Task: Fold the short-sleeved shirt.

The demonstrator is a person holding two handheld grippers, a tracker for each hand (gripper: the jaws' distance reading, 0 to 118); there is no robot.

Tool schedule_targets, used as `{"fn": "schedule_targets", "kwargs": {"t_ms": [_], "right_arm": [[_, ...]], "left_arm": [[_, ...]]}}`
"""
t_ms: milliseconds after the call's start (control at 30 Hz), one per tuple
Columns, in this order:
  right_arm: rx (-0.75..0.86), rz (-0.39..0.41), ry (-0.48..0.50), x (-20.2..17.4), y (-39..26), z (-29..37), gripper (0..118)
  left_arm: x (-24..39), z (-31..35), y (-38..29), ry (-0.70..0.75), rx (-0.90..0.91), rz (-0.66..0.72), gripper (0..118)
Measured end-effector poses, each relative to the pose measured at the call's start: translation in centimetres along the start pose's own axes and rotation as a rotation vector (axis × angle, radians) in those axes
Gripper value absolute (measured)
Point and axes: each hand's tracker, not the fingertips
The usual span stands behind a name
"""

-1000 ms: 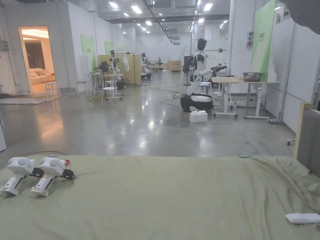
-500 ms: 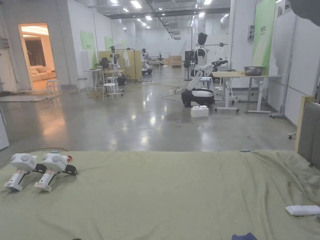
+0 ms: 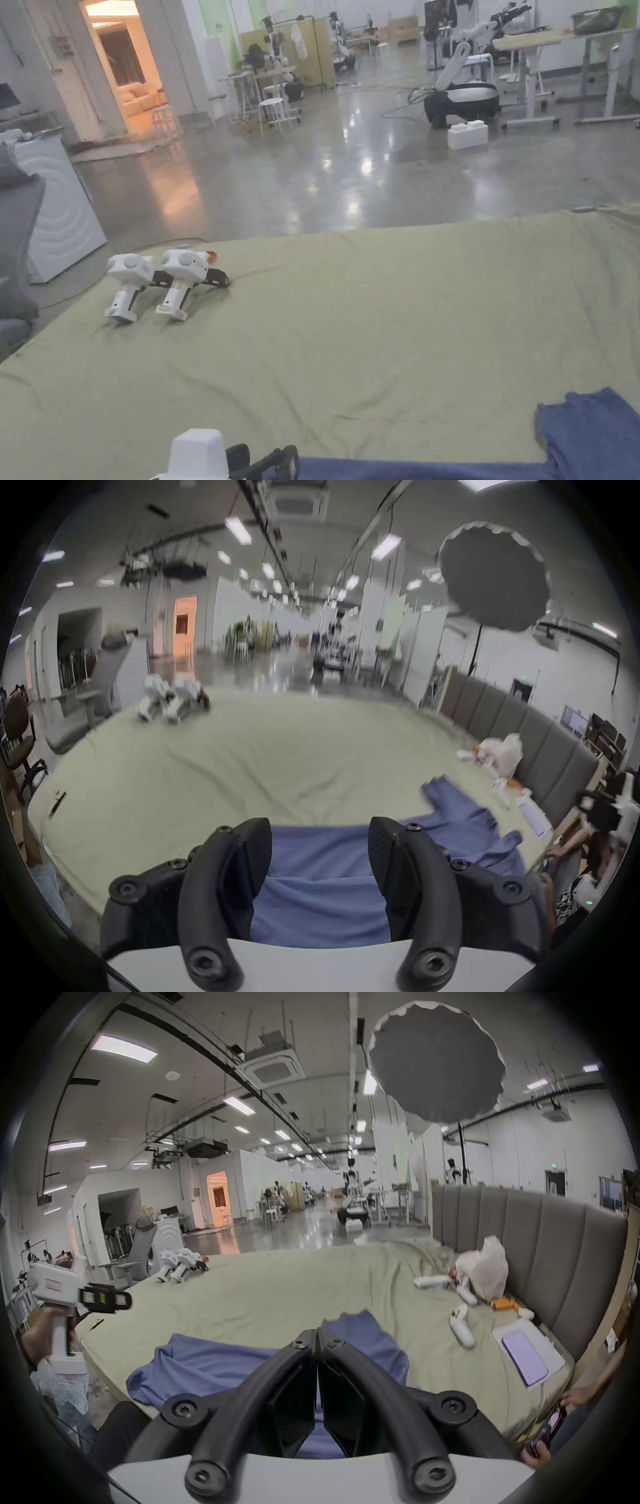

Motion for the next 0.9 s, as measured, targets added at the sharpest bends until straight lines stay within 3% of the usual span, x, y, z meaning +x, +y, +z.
{"fn": "schedule_targets", "kwargs": {"t_ms": [200, 300, 333, 400, 467, 533, 667, 767, 800, 833, 867, 900], "right_arm": [[-0.119, -0.075, -0.049, 2.6, -2.0, -1.5, 0], [-0.158, -0.084, -0.095, 3.5, -2.8, -1.7, 0], [-0.169, -0.087, -0.107, 3.8, -3.0, -1.6, 0], [-0.197, -0.096, -0.125, 4.4, -3.5, -1.8, 0], [-0.228, -0.102, -0.132, 4.8, -3.9, -2.0, 0], [-0.243, -0.103, -0.134, 5.0, -4.2, -2.5, 0], [-0.279, -0.132, -0.11, 5.9, -3.4, -5.1, 0], [-0.299, -0.144, -0.086, 7.7, -1.4, -9.8, 0], [-0.344, -0.149, -0.079, 8.5, -0.6, -11.9, 3], [-0.359, -0.149, -0.088, 9.4, 0.2, -14.4, 14], [-0.371, -0.158, -0.086, 10.1, 1.0, -16.8, 37], [-0.443, -0.153, -0.077, 11.0, 1.5, -19.6, 70]], "left_arm": [[-5.2, -15.2, -0.8, 0.099, -0.269, 0.039, 63], [-7.1, -19.4, -1.7, 0.169, -0.348, 0.074, 61], [-7.4, -20.2, -1.8, 0.178, -0.357, 0.083, 57], [-7.5, -20.9, -2.2, 0.173, -0.35, 0.073, 37], [-7.1, -21.6, -2.5, 0.201, -0.388, 0.087, 30], [-6.4, -21.5, -2.6, 0.198, -0.375, 0.06, 7], [-4.3, -22.5, -2.7, 0.226, -0.429, -0.055, 3], [-4.6, -23.4, -2.5, 0.217, -0.472, -0.049, 3], [-5.0, -23.6, -2.2, 0.211, -0.484, -0.045, 3], [-5.2, -23.6, -2.0, 0.202, -0.498, -0.04, 3], [-5.4, -23.8, -1.8, 0.195, -0.509, -0.037, 3], [-5.6, -23.9, -1.7, 0.188, -0.52, -0.027, 3]]}}
